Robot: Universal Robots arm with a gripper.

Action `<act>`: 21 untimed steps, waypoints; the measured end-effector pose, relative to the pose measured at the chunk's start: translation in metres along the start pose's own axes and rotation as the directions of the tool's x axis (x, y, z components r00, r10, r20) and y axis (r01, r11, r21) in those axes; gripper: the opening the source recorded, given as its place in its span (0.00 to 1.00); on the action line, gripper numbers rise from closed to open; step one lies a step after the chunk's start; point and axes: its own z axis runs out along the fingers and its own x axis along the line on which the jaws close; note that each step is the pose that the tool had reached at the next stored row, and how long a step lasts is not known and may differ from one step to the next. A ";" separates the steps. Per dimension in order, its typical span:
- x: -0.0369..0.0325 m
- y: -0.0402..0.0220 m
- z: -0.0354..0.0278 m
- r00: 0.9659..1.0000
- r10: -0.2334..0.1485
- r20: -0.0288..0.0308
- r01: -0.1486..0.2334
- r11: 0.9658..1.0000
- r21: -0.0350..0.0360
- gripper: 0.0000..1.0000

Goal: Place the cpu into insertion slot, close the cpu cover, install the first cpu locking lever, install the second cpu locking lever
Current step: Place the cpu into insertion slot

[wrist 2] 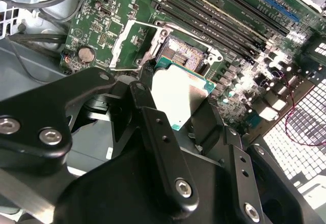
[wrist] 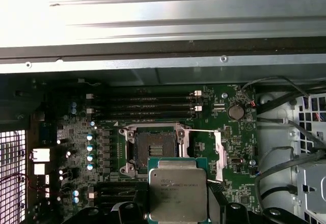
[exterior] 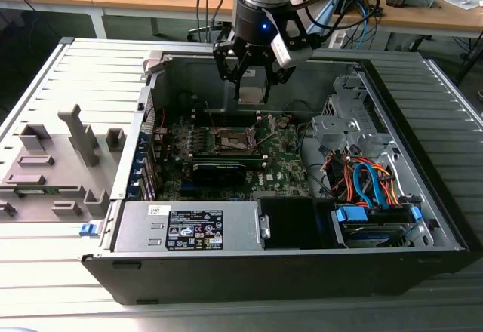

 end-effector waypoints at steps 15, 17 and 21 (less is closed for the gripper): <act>-0.0001 -0.0003 0.0027 1.000 0.000 0.000 0.000 1.000 0.000 0.55; -0.0001 -0.0003 0.0030 1.000 0.000 0.000 0.000 1.000 0.000 0.55; -0.0001 -0.0003 0.0034 1.000 0.000 0.000 0.000 1.000 0.001 0.55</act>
